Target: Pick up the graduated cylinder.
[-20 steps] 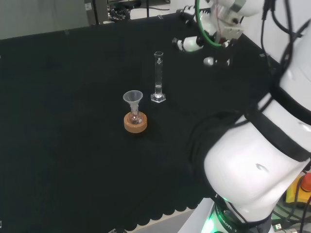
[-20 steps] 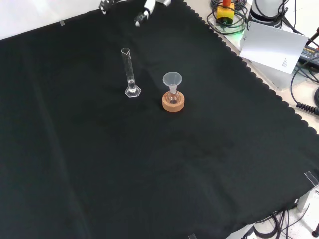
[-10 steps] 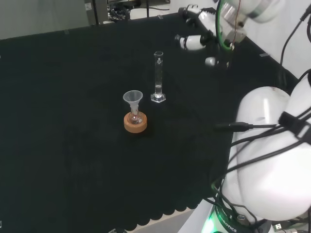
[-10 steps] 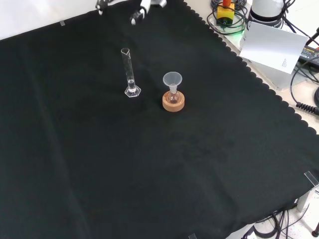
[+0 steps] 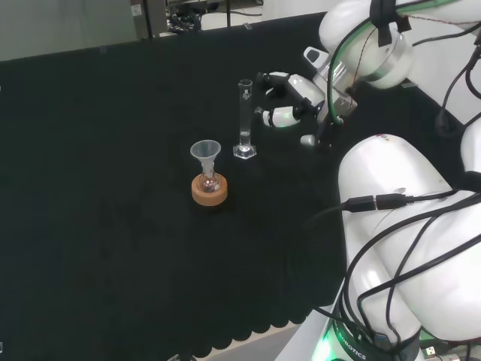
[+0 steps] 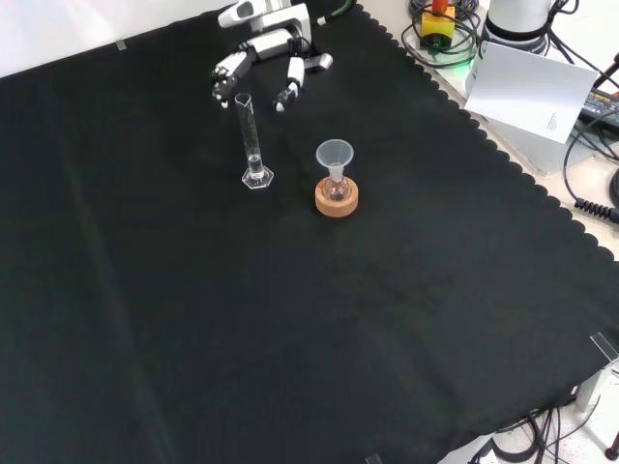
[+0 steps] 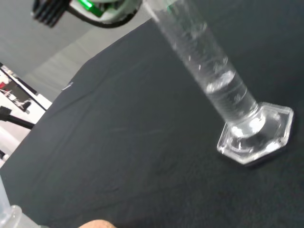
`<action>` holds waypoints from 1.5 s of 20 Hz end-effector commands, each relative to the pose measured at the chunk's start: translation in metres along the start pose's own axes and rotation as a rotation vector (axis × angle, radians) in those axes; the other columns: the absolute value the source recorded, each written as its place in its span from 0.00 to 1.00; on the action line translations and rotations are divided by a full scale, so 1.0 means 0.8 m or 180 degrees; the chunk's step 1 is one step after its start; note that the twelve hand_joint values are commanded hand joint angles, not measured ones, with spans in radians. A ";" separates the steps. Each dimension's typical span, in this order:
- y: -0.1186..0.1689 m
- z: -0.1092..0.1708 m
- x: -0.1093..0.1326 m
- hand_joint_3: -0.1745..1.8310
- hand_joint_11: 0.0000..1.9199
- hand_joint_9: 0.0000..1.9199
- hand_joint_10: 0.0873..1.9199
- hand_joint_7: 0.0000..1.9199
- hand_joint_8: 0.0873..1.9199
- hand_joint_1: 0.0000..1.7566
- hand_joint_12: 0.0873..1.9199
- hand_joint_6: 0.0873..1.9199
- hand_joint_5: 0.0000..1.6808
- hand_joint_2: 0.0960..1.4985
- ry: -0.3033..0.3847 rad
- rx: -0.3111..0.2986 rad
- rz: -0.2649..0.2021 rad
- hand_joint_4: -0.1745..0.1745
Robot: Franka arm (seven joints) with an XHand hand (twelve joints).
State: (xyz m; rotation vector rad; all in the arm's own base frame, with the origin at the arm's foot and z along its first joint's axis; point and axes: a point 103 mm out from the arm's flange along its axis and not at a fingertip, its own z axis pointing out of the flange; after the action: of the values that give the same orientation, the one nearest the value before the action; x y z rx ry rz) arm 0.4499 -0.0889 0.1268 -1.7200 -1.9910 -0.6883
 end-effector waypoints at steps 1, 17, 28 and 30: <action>0.011 0.023 -0.015 0.35 0.14 0.30 0.27 0.20 0.30 0.53 0.68 0.00 0.31 0.42 0.0169 -0.0041 -0.0140 0.36; 0.048 0.070 -0.021 0.38 0.17 0.32 0.26 0.23 0.30 0.57 0.66 0.02 0.38 0.38 0.0760 -0.0268 -0.0363 0.45; 0.051 0.085 -0.025 0.40 0.29 0.42 0.20 0.30 0.28 0.61 0.60 0.23 0.40 0.36 0.1090 -0.0274 -0.0417 0.46; 0.052 0.090 -0.025 0.40 0.30 0.43 0.19 0.30 0.28 0.62 0.59 0.25 0.40 0.36 0.1158 -0.0261 -0.0429 0.46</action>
State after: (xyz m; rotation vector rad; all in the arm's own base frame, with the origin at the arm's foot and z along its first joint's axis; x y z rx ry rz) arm 0.4946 -0.0589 0.0689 -1.4342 -1.8839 -1.0381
